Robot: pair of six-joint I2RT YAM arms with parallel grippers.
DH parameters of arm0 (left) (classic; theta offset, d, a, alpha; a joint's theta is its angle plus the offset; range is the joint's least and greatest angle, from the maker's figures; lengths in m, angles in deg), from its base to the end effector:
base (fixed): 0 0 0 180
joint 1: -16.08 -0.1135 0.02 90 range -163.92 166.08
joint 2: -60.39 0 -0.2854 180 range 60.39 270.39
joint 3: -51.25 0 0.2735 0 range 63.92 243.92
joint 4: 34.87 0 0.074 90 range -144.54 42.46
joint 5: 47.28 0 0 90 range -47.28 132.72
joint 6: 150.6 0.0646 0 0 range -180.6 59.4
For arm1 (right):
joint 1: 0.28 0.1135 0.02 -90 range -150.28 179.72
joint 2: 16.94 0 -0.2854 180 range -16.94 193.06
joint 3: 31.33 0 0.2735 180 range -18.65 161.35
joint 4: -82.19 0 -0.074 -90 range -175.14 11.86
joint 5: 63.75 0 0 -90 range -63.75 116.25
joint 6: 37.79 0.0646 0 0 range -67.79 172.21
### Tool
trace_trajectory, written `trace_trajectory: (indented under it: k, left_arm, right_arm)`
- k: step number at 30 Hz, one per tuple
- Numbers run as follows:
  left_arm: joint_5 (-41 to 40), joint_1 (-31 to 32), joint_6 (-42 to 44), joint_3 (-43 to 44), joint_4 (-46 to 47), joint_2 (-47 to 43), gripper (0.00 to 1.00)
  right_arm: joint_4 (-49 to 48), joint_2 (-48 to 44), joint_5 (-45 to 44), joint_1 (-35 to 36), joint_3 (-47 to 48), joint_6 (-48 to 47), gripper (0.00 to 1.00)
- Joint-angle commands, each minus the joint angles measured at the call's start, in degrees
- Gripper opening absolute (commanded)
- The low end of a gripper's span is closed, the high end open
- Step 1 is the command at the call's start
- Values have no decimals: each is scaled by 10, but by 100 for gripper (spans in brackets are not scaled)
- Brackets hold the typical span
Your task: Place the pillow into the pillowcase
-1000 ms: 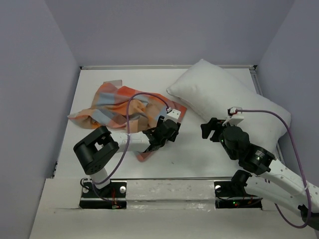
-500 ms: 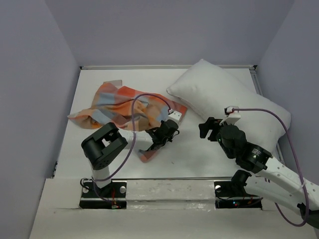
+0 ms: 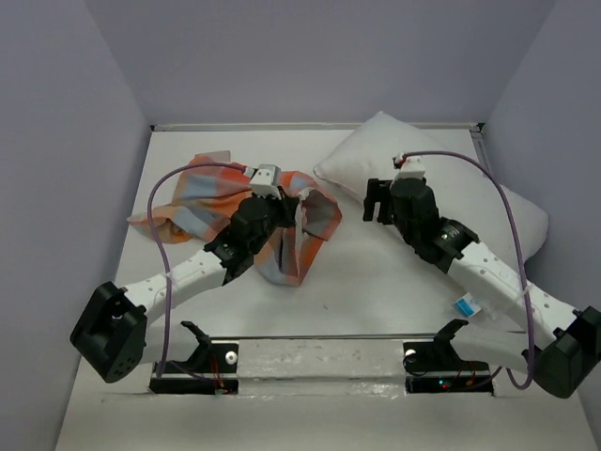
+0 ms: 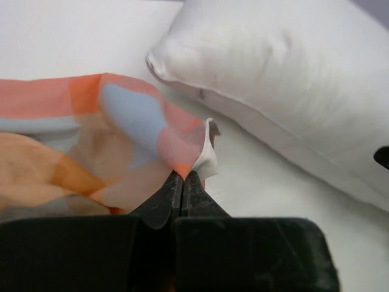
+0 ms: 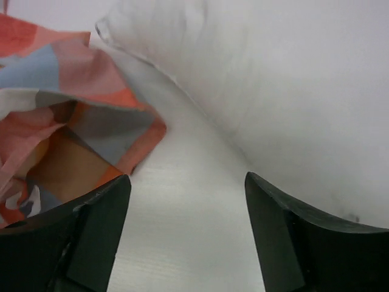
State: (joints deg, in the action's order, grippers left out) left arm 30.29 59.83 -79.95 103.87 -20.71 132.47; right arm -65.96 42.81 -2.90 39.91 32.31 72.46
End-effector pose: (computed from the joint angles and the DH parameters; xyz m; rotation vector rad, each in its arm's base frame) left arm 0.2455 -0.2158 0.2813 0.1937 1.6918 -0.6509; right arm 0.2222 0.1465 0.3174 -0.0377 1.9956 0.1538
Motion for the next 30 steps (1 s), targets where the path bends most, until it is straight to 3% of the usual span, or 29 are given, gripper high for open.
trace_trajectory:
  k: [1, 4, 8, 15, 17, 19, 20, 22, 25, 26, 29, 30]
  left_arm:
    - [82, -40, -48, -31, 57, -12, 0]
    - [111, -61, -72, -44, 84, -18, 0]
    - [152, -96, -93, -58, 112, -36, 0]
    - [196, -139, -118, -72, 139, -54, 0]
    - [206, -145, -125, -76, 149, -48, 0]
    - [208, -148, -127, -79, 156, -46, 0]
    - [210, -154, -129, -82, 158, -43, 0]
    - [215, -161, -135, -89, 165, -42, 0]
    - [224, -172, -138, -90, 172, -37, 0]
    - [224, -174, -140, -87, 174, -34, 0]
    - [232, -180, -148, -78, 186, -12, 0]
    - [235, -181, -151, -73, 190, -8, 0]
  right_arm:
    - [-42, 80, 99, -89, 153, -112, 95]
    - [-12, 186, 150, -144, 236, -166, 100]
    - [58, 308, 139, -163, 393, -232, 100]
    - [180, 543, 177, -192, 615, -239, 100]
    - [199, 597, 168, -192, 652, -237, 87]
    - [200, 617, 185, -197, 663, -227, 63]
    - [198, 617, 190, -203, 669, -212, 33]
    - [173, 588, 183, -208, 665, -189, 0]
    - [65, 492, 168, -208, 573, -171, 0]
    - [40, 404, 175, -208, 538, -164, 0]
    - [-23, 224, 266, -208, 376, -135, 0]
    - [-33, 183, 301, -208, 375, -125, 0]
